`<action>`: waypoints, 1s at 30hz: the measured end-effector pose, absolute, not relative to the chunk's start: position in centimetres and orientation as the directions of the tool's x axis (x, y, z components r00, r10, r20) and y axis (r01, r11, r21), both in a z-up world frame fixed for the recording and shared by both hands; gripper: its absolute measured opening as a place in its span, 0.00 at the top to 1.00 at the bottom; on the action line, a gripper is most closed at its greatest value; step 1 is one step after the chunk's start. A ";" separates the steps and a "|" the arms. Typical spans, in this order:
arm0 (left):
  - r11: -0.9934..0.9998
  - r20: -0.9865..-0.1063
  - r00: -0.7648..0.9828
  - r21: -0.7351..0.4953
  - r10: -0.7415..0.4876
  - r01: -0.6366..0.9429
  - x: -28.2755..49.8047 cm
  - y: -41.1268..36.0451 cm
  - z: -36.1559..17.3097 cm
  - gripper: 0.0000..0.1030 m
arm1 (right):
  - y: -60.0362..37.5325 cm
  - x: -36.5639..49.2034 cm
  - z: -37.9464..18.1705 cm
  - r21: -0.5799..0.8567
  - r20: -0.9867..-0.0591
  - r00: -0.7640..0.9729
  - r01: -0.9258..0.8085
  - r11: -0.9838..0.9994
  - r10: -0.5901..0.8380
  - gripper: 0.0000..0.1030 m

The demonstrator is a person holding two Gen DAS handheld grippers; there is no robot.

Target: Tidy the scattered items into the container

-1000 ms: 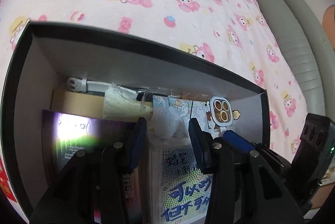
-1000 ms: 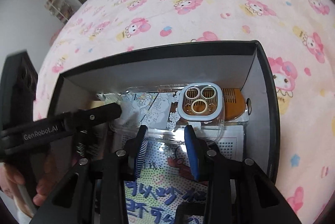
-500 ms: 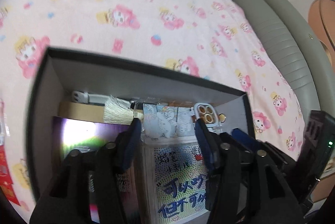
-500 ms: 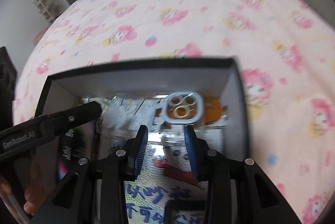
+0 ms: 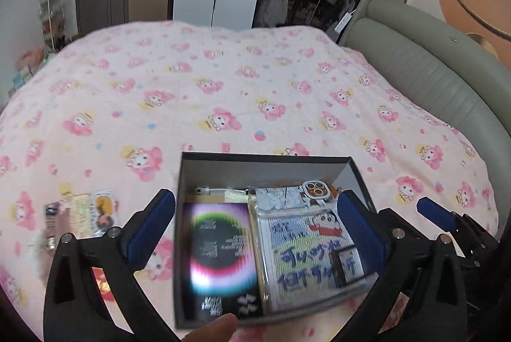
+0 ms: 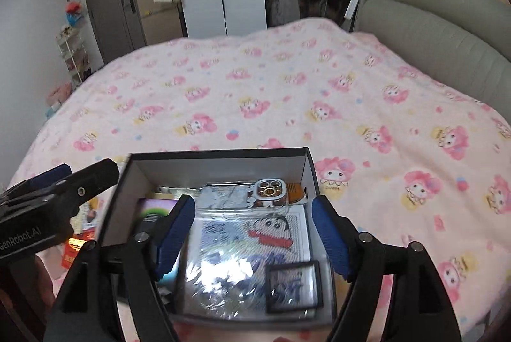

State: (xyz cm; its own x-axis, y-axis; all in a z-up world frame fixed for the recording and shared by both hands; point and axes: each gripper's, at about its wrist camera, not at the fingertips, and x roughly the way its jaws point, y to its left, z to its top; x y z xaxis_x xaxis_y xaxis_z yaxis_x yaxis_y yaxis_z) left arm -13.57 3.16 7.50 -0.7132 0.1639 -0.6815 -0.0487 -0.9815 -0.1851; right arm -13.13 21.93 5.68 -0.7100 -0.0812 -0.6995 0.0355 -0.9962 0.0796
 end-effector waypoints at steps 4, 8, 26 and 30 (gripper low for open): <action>-0.983 -0.675 -0.722 -0.178 0.152 -0.041 -9.6 2.8 9.0 0.00 | 21.8 -9.3 7.7 0.127 -0.684 -0.723 0.019 -0.992 -0.102 0.29; -0.990 -0.665 -0.738 -0.138 0.114 -0.029 -6.0 3.0 9.6 0.00 | 21.9 -5.8 8.7 0.121 -0.670 -0.738 -0.002 -0.993 -0.080 0.29; -0.997 -0.688 -0.725 -0.078 0.040 0.019 1.2 3.4 8.6 0.00 | 21.2 0.4 8.3 0.086 -0.681 -0.727 0.035 -0.996 -0.084 0.29; -0.996 -0.689 -0.724 -0.082 0.043 0.020 1.3 3.2 8.6 0.00 | 21.2 0.7 8.1 0.091 -0.688 -0.721 0.035 -0.995 -0.088 0.29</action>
State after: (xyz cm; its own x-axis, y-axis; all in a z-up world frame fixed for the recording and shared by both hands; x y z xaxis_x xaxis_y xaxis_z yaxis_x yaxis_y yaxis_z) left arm 1.28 3.18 8.62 -0.7237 0.0427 -0.6888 0.0197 -0.9964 -0.0824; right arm 0.66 21.15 8.15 -0.7206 -0.0883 -0.6877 0.0352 -0.9952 0.0909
